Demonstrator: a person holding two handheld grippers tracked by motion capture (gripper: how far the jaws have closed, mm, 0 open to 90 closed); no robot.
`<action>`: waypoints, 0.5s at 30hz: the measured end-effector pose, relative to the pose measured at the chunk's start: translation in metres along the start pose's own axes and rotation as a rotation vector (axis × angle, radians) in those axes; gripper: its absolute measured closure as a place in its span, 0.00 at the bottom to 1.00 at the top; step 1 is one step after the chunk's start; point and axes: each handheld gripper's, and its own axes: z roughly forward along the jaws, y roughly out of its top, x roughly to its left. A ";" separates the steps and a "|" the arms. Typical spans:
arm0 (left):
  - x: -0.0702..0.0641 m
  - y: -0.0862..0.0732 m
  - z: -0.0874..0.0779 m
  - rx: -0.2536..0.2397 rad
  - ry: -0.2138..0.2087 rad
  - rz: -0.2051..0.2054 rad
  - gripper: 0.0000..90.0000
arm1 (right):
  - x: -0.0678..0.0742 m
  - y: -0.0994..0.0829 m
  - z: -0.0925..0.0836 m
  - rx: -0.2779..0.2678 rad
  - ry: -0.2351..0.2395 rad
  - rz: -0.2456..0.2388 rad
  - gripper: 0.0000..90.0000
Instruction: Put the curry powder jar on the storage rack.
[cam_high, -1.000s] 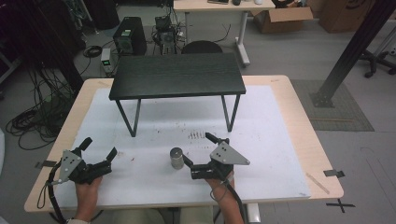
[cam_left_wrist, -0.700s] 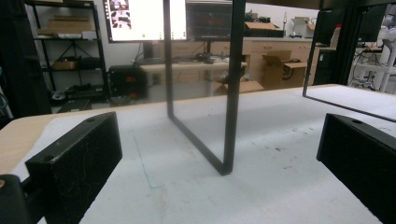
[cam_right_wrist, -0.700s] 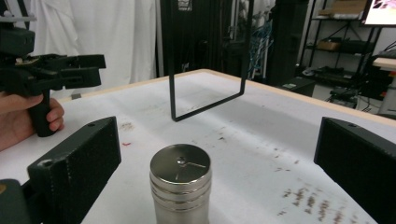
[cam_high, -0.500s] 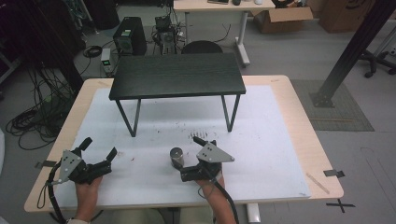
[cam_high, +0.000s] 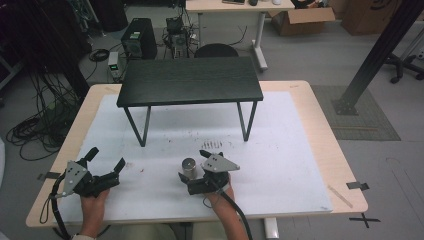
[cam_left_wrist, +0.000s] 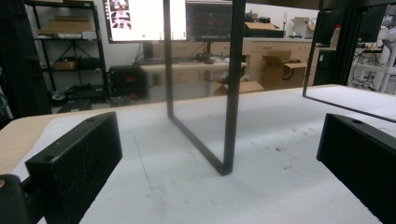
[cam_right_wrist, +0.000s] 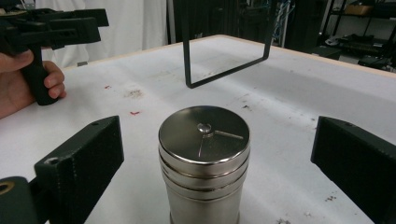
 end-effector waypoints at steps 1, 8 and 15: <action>0.000 0.000 0.000 0.000 0.000 0.000 0.01 | 0.000 -0.001 0.001 0.003 0.001 0.000 0.02; 0.000 0.000 0.000 -0.001 0.000 -0.001 0.00 | -0.002 0.000 0.004 0.035 0.009 0.014 0.07; 0.000 0.000 0.000 0.000 0.000 0.000 0.01 | -0.002 0.000 0.006 0.051 0.026 0.012 0.23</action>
